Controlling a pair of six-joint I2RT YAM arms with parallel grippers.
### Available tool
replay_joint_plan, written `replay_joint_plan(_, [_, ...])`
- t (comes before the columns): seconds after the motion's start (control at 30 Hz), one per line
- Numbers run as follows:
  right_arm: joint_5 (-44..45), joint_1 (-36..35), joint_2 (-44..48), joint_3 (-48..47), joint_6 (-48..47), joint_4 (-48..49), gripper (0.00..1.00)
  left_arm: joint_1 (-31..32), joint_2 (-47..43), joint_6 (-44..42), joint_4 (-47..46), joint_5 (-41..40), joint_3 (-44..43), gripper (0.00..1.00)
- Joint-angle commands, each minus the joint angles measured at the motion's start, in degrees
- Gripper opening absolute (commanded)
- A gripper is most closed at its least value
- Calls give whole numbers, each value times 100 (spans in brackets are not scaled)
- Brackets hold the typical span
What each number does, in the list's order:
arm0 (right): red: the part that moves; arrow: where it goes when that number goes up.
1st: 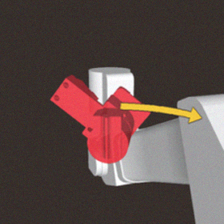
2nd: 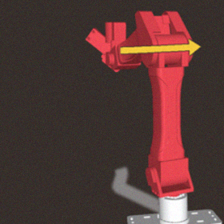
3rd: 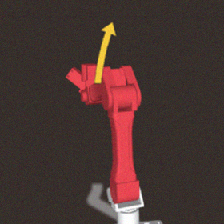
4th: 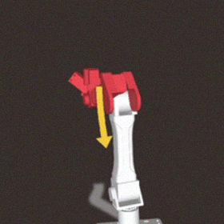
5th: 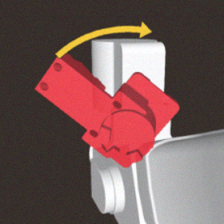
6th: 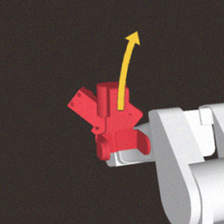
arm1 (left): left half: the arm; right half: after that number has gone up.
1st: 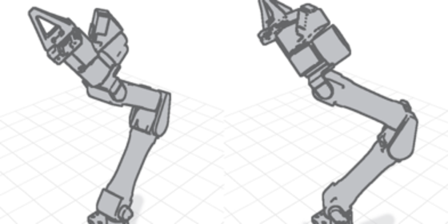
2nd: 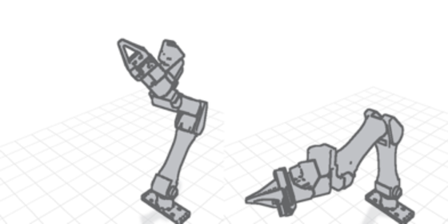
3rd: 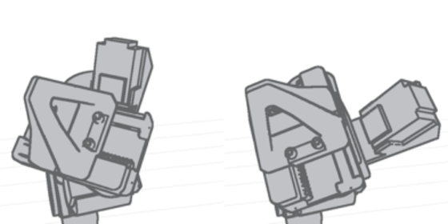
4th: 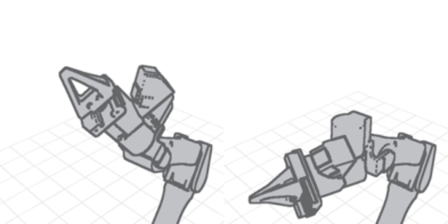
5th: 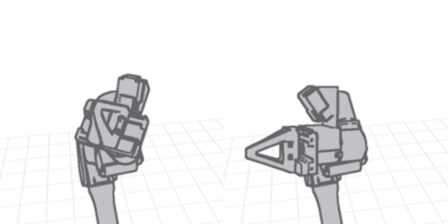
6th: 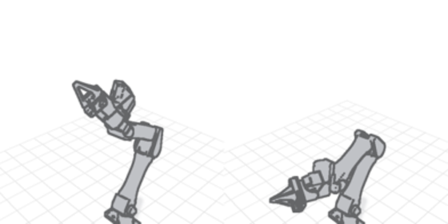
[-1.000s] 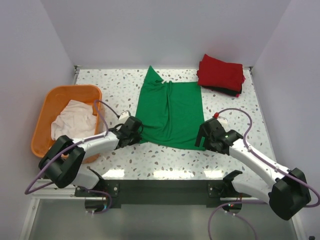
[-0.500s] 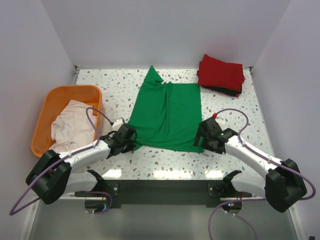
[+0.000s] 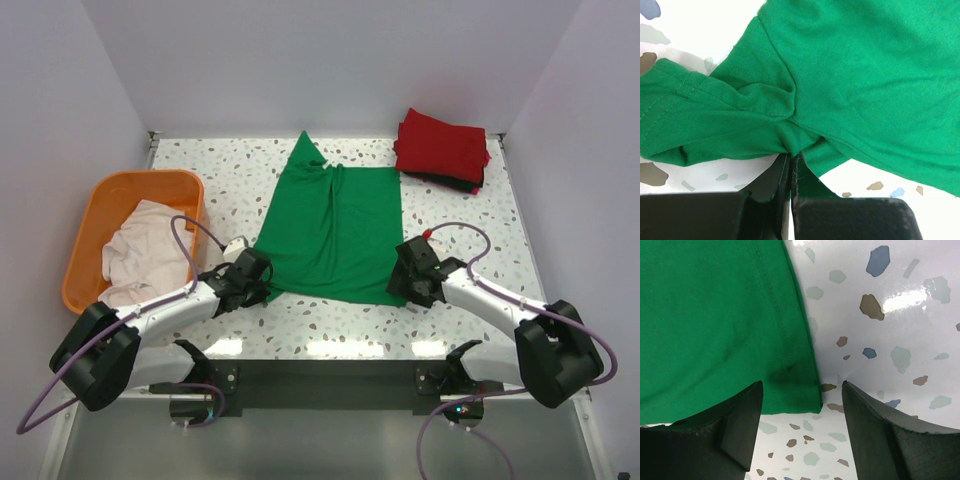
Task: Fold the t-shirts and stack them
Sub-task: Flatten the tshirt out
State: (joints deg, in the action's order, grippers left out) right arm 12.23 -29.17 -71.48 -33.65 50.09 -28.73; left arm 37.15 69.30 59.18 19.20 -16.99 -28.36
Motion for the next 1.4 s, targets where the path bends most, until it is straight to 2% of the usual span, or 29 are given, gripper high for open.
replay_joint_plan(0.0, [-124, 16, -6, 183, 265, 218, 67, 3, -66, -91, 163, -155, 59, 0])
replay_joint_plan(0.07, [-203, 16, -41, 297, 326, 332, 63, 12, -39, -99, 137, -138, 76, 0])
replay_joint_plan(0.17, [-387, 16, -243, 271, 344, 526, 51, 3, 5, -117, 136, -146, 59, 0])
replay_joint_plan(0.23, [-467, 8, -313, 219, 335, 474, 48, 3, 14, -108, 163, -164, 50, 0])
replay_joint_plan(0.63, [-20, -256, 91, 140, 467, -660, 44, 3, -39, -82, 233, -296, 50, 0])
replay_joint_plan(0.93, [350, -608, -937, -204, 476, -660, 42, 3, -83, -143, 233, -331, 59, 0])
replay_joint_plan(1.03, [447, -608, -1008, -229, 467, -598, 26, -6, -83, -152, 242, -331, 24, 0])
replay_joint_plan(1.07, [517, -608, -973, -247, 467, -607, 7, 3, -66, -170, 268, -340, 6, 0])
replay_joint_plan(1.1, [526, -616, -912, -265, 424, -633, 0, 3, -65, -187, 303, -357, -20, 0])
replay_joint_plan(1.2, [1086, -599, -447, -641, 248, -974, 0, 3, -57, -292, 733, -690, -362, 0])
replay_joint_plan(1.37, [1931, -153, 187, -2108, -314, -1775, 0, 3, -65, -617, 1945, -1674, -1609, 0])
